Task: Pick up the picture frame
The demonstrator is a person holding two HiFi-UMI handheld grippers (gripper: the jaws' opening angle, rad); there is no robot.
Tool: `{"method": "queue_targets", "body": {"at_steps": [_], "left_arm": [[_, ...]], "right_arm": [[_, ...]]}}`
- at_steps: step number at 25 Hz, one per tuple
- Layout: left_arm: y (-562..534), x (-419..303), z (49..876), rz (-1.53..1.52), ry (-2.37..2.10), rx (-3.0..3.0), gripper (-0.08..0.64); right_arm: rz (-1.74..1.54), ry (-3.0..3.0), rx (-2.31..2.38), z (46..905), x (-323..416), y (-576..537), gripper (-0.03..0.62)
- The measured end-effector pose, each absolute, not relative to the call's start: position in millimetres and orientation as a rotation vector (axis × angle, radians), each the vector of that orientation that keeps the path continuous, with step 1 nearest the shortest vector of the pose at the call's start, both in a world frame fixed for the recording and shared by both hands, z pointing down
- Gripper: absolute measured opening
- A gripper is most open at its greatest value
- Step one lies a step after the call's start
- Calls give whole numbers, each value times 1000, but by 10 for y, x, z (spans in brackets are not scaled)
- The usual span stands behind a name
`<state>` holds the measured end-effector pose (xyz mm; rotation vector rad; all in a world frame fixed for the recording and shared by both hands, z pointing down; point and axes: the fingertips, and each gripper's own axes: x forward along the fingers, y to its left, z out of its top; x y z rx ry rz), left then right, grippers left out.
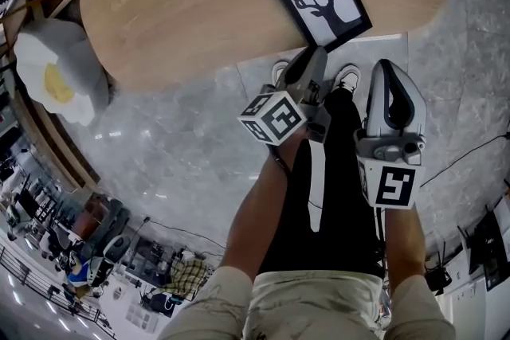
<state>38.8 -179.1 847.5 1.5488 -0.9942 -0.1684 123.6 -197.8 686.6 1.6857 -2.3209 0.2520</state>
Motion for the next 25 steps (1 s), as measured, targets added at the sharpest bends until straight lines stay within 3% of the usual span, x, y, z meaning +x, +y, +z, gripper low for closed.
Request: {"method": "queue_targets", "body": {"at_steps": [25], "left_arm": [[-1959, 322, 7960, -129, -1066, 1695, 80]], "right_arm": [[225, -2330, 1733, 6528, 1246, -2020, 2]]}}
